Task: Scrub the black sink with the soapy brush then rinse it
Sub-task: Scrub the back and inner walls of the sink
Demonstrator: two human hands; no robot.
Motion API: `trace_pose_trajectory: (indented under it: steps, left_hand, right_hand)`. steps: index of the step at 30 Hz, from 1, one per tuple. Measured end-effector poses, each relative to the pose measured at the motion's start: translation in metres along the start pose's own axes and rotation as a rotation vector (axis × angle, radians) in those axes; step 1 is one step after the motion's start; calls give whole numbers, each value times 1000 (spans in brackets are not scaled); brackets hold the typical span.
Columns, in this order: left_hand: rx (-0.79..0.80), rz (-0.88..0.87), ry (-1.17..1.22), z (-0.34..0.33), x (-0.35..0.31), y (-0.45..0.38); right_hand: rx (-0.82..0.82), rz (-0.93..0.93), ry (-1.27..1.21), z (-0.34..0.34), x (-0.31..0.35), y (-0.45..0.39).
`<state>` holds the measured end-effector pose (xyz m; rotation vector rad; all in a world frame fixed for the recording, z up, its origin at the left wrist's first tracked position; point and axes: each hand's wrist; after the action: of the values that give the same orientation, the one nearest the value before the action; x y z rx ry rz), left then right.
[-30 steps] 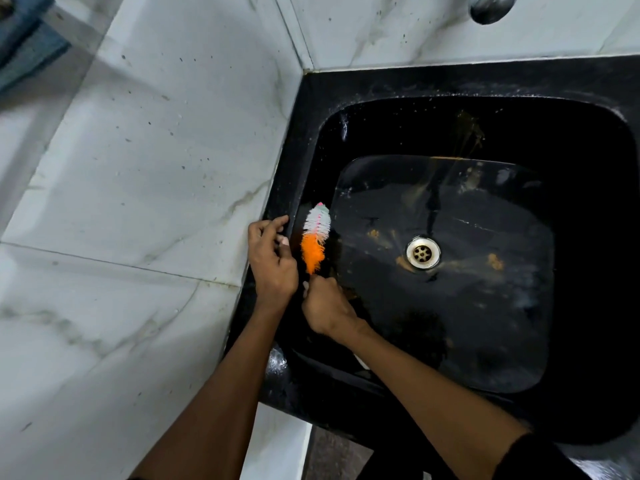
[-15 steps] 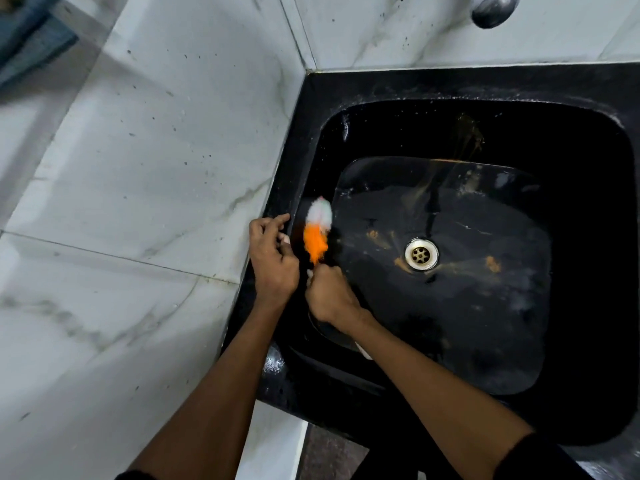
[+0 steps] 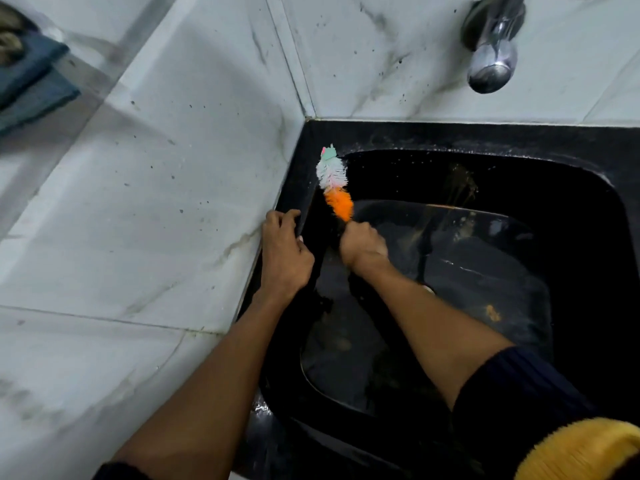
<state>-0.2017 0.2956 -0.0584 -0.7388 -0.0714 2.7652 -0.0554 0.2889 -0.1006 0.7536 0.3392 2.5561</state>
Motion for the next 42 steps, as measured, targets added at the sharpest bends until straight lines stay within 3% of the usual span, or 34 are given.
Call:
trace_pose_trajectory:
  steps: [6,8,12,15,18,23,28,34,37,42]
  left_hand:
    - [-38,-31,-8,-7,2,8]
    - [-32,-22,-12,-7,0,6]
    - [-23,-39,-7,-6,2,7]
    - [-28,-44,3,-6,3,8]
    - [-23,-39,-3,-7,1,7]
    - [-6,-30,4,-7,0,6]
    - [-21,-35,30,-6,3,7]
    - [-27,-29,37,-8,2,5]
    - [-34,-30,44,-7,3,5]
    - [-27,-29,27,-7,2,4]
  right_hand:
    - [-139,-60,299,52,-72,-29]
    - [-193,5,374,65,-79,-34]
    - [-114,235,561,61,-83,-23]
    - [-92,108,649,80,-89,-36]
    - [-137,-65,635,109,-94,-51]
    - [-225,170,495,96,-50,-49]
    - [-201,26,419,96,-65,-55]
    - [-315,154,402,104,-86,-55]
    - [-207,65,397,99,-99,-53]
    - [-289,50,270,94,-109,-50]
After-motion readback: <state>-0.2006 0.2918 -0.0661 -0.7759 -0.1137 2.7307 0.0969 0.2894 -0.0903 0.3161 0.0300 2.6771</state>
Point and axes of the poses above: each hand's wrist, its own y-axis away from the middle knuckle, its own z-axis out of the back of the hand, x = y × z
